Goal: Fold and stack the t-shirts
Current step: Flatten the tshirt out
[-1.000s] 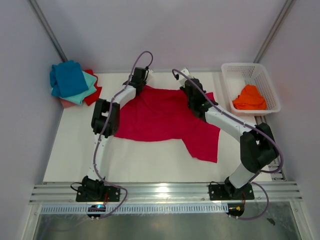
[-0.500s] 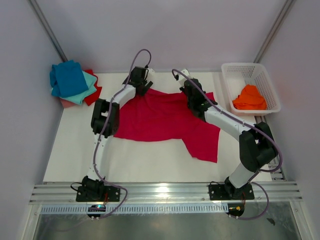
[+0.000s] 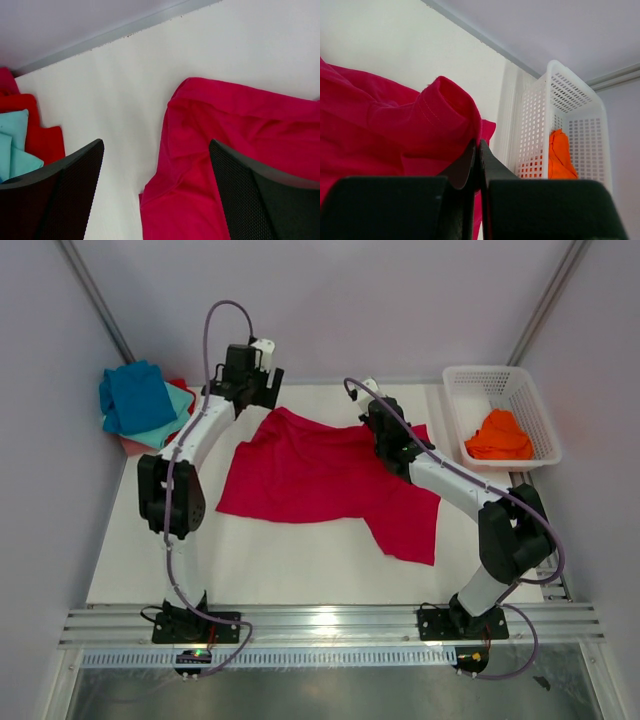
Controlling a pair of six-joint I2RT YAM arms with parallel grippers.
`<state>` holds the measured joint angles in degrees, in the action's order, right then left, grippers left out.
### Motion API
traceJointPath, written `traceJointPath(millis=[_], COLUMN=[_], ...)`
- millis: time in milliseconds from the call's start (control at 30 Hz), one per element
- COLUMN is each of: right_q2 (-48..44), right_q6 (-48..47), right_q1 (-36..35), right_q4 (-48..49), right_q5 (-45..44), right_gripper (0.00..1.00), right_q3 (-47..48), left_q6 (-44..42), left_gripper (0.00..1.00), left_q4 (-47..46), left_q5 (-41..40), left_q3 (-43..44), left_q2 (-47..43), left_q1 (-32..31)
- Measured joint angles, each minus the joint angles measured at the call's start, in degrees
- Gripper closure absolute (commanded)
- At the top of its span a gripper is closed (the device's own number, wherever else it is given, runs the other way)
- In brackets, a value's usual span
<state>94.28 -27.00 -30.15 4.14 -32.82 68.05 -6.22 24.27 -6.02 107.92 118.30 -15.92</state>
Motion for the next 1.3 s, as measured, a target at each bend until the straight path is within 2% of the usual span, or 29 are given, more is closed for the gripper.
traceJointPath(millis=[133, 200, 333, 500, 833, 1300], right_q2=[0.00, 0.00, 0.00, 0.00, 0.00, 0.00], right_q6=[0.11, 0.24, 0.33, 0.31, 0.33, 0.44], right_q1=[0.00, 0.00, 0.00, 0.00, 0.00, 0.00], right_q4=[-0.02, -0.07, -0.11, -0.11, -0.13, -0.33], right_q5=[0.22, 0.50, 0.66, 0.66, 0.66, 0.66], right_gripper=[0.97, 0.97, 0.97, 0.97, 0.97, 0.97], right_q3=[0.00, 0.00, 0.00, 0.00, 0.00, 0.00], left_q6=[3.13, 5.90, 10.29, 12.28, 13.33, 13.03], left_gripper=[0.14, 0.18, 0.21, 0.23, 0.27, 0.29], left_q4=[0.66, 0.98, 2.19, 2.69, 3.10, 0.96], left_q5=[4.92, 10.03, 18.73, 24.26, 30.95, 32.20], left_q3=[-2.86, -3.48, -4.61, -4.68, -6.60, -7.67], left_q2=[-4.20, -4.33, -2.56, 1.95, 5.07, 5.88], left_q1=[2.19, 3.82, 7.96, 10.73, 9.88, 9.90])
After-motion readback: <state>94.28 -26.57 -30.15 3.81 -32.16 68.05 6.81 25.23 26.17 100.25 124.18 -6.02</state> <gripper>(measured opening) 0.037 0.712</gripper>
